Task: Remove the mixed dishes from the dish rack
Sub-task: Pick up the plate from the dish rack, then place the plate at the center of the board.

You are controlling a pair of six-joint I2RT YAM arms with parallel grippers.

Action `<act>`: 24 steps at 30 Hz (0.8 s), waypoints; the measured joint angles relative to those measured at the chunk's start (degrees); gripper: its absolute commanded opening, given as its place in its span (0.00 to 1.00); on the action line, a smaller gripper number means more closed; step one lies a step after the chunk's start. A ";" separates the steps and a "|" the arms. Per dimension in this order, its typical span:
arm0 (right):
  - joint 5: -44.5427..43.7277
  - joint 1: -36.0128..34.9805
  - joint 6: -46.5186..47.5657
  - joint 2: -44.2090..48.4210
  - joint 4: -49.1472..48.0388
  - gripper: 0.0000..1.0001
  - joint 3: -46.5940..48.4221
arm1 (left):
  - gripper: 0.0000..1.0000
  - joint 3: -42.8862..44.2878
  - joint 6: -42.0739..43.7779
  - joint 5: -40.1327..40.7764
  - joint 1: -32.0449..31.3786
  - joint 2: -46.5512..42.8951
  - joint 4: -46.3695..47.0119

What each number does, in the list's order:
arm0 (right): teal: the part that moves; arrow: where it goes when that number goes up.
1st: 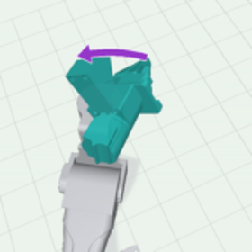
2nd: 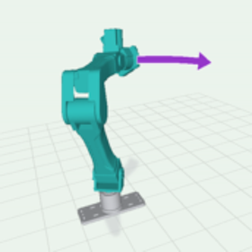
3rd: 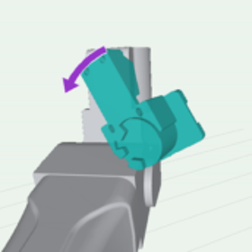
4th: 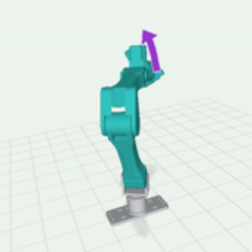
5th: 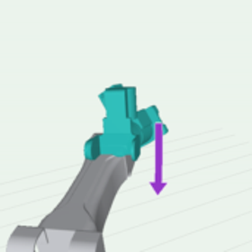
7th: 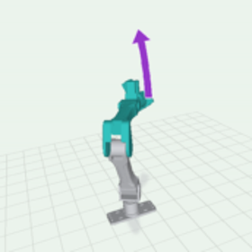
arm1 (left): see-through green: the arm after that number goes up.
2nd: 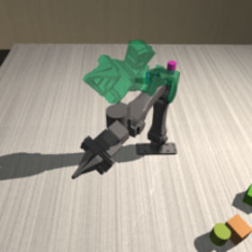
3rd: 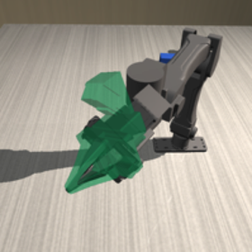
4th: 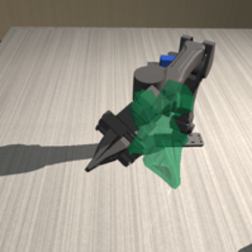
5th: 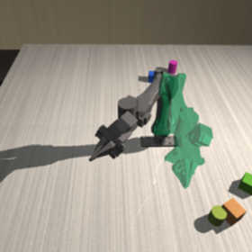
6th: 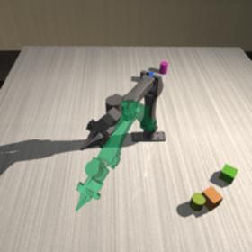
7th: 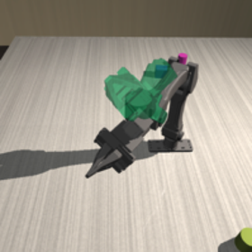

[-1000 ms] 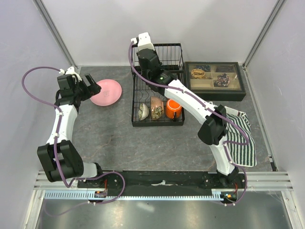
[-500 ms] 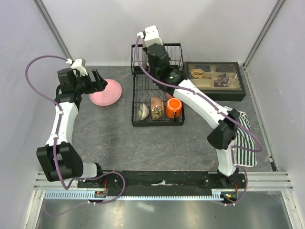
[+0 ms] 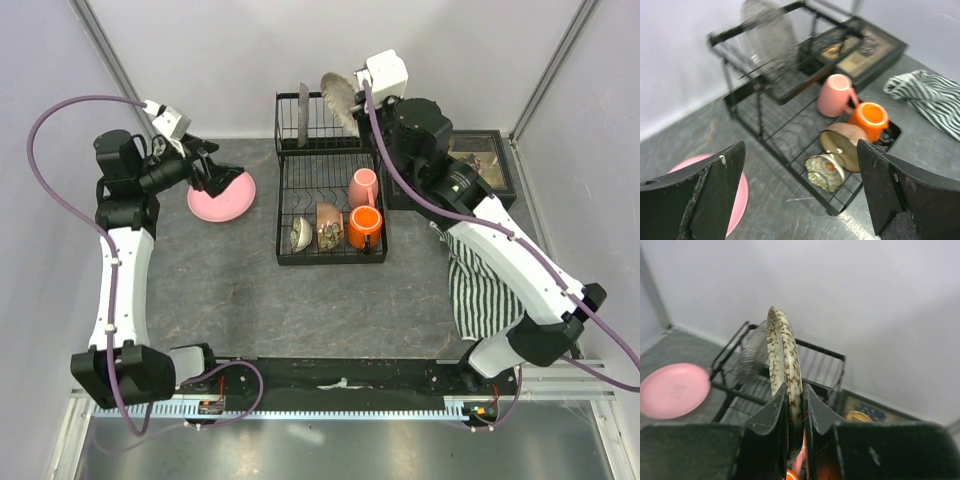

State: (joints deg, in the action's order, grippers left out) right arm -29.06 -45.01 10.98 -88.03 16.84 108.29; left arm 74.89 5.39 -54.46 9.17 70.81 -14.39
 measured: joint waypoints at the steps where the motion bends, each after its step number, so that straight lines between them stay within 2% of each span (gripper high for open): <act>1: 3.26 0.24 -0.85 1.14 0.87 0.00 -1.42 | 0.98 0.00 0.74 -1.66 -0.55 -0.94 0.00; 8: 22.40 0.61 -3.76 0.61 7.08 0.00 -7.48 | 0.97 0.00 6.62 -6.05 -5.73 -6.12 0.20; 12: 31.15 0.52 -3.89 -0.68 10.67 0.00 -8.55 | 0.96 0.00 10.93 -8.15 -6.43 -6.80 0.28; 15: 35.89 0.52 -3.48 -0.63 11.93 0.00 -8.55 | 0.95 -0.07 15.39 -9.49 -6.43 -6.58 -0.96; 24: 44.15 0.52 -1.29 -0.24 13.99 0.00 -8.55 | 0.95 -0.31 37.20 -11.93 -8.04 -5.57 -13.03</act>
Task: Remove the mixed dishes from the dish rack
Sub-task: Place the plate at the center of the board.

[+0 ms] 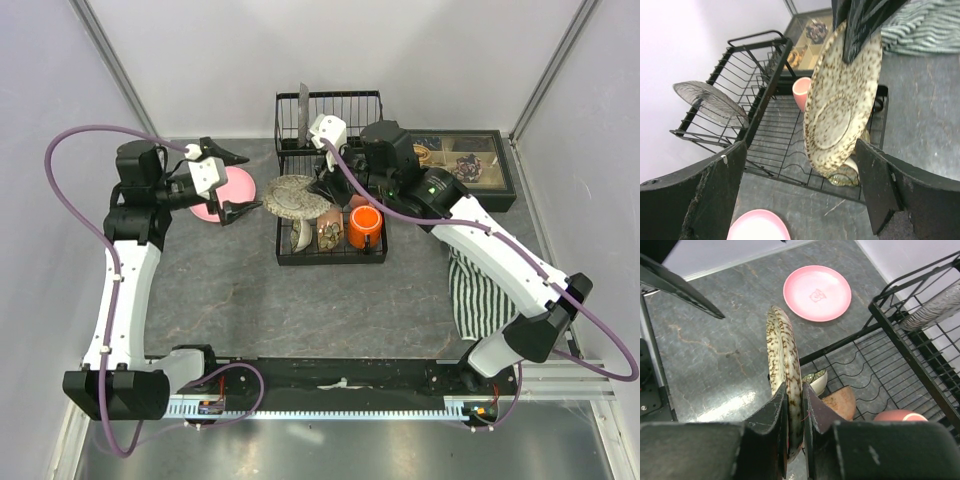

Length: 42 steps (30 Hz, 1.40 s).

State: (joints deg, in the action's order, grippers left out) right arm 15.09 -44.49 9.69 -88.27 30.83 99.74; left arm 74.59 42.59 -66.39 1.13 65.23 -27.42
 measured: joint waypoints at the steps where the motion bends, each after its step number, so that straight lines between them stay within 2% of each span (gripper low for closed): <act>1: 0.48 0.00 0.17 0.09 0.17 0.00 0.00 | 0.95 -0.13 1.99 0.00 -0.11 0.20 -1.07; 8: 4.09 0.00 0.70 0.37 0.98 0.00 0.00 | 0.92 -0.92 9.42 0.04 -0.24 1.38 -5.84; 14: 6.34 0.00 0.83 0.37 1.09 0.00 0.02 | 0.82 -0.94 10.88 0.13 -3.50 3.02 -7.74; 18: 7.34 -0.02 0.81 0.37 1.09 0.00 0.02 | 0.65 -0.94 10.93 0.37 -5.38 4.35 -8.59; 23: 7.41 -0.02 1.01 0.46 1.09 0.00 0.00 | 0.50 -0.94 10.93 1.57 -7.08 5.49 -9.35; 24: 7.39 -0.02 1.07 0.52 1.09 0.00 0.00 | 0.43 -0.96 10.95 1.81 -7.19 5.51 -9.55; 27: 7.34 -0.02 1.22 0.81 1.09 0.00 0.00 | 0.29 -0.96 11.08 1.88 -7.26 5.55 -10.29; 29: 7.23 -0.02 1.64 1.01 1.11 0.00 0.00 | 0.25 -0.96 11.10 1.86 -7.26 5.64 -10.64; 32: 7.23 -0.15 3.19 1.31 1.27 0.01 -0.59 | 0.10 -0.96 11.13 1.84 -7.32 5.86 -11.93; 33: 7.10 -0.33 3.45 1.36 1.27 0.05 -0.87 | 0.02 -0.96 11.13 1.86 -7.32 5.90 -12.31; 38: 6.91 -0.39 4.09 1.44 1.22 0.27 -1.66 | 0.02 -1.09 11.13 2.45 -7.34 6.08 -13.66; 41: 6.34 -0.44 4.17 1.66 1.16 0.44 -2.03 | 0.02 -1.14 11.10 3.15 -7.28 6.10 -13.62; 42: 5.81 -0.44 4.13 1.81 1.01 0.56 -2.10 | 0.02 -1.14 11.10 3.45 -7.06 6.21 -13.64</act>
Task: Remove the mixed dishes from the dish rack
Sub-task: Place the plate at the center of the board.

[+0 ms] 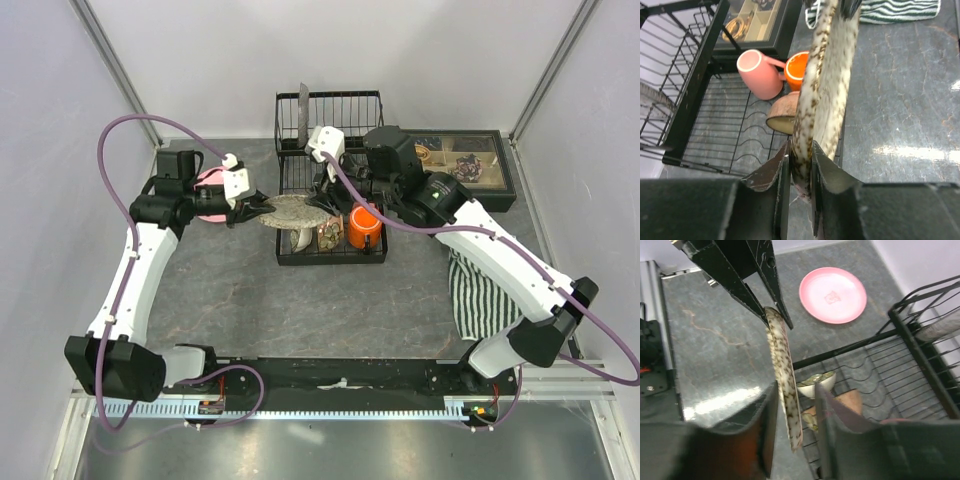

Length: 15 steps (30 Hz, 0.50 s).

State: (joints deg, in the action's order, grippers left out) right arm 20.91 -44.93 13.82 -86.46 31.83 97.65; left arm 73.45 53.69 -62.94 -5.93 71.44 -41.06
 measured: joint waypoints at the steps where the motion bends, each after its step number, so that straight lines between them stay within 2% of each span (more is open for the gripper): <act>1: -0.46 0.04 0.07 0.24 -0.13 0.60 -0.09 | 0.02 0.00 0.00 0.15 0.24 0.15 0.00; 5: -2.43 0.11 1.14 1.73 -1.38 0.68 -0.20 | 0.02 0.00 -1.25 0.22 2.25 1.25 -0.42; 10: -4.57 0.11 1.90 3.08 -1.84 0.69 -0.68 | 0.02 0.00 -5.88 -0.55 5.99 1.70 0.72; 15: -7.72 0.11 2.51 3.17 -1.84 0.69 -0.76 | 0.02 -0.87 -17.31 -1.86 12.02 1.57 8.11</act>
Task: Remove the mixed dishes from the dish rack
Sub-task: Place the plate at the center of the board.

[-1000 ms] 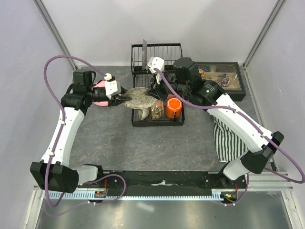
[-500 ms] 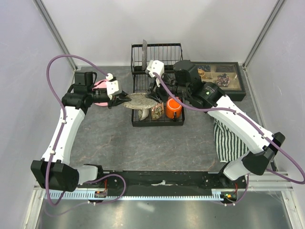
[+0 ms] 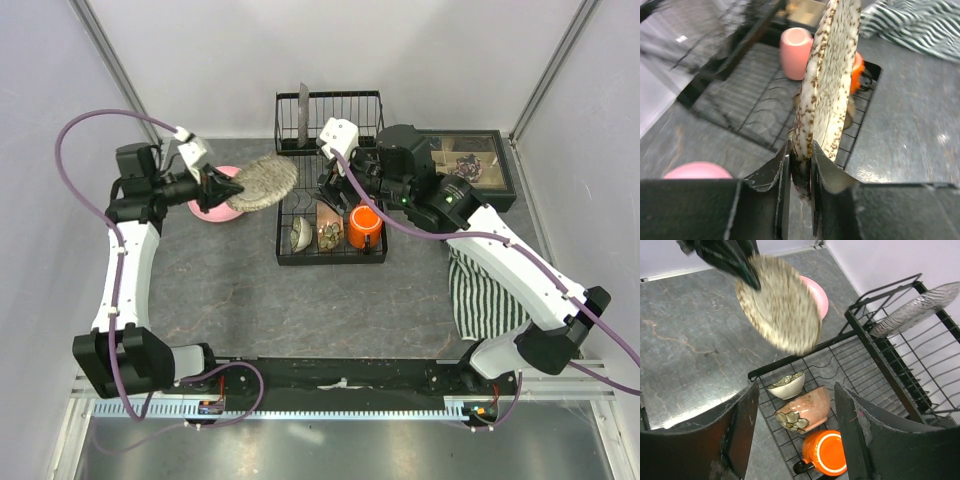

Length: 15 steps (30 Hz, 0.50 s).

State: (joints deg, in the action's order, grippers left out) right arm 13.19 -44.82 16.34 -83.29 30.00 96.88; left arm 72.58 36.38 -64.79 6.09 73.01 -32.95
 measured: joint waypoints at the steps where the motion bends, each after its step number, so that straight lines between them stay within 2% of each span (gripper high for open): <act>1: -0.55 0.00 0.04 0.00 0.00 0.69 0.00 | 0.02 -0.46 -2.80 -0.15 1.53 -0.11 2.12; 4: -2.01 0.00 0.28 0.22 -0.39 0.69 -0.66 | 0.01 -4.59 -16.04 0.48 6.82 -1.68 13.14; 7: -3.28 0.00 0.48 0.44 -0.46 0.69 -1.66 | 0.02 -6.86 -26.88 3.82 10.03 -2.69 19.76; 15: -5.35 0.00 0.61 0.52 -1.05 0.69 -3.13 | 0.01 -6.95 -48.00 21.22 10.34 1.38 26.23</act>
State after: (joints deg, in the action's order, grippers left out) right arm 7.84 -44.82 16.95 -82.76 28.95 93.76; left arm 65.63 -11.62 -43.57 16.43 74.39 -6.72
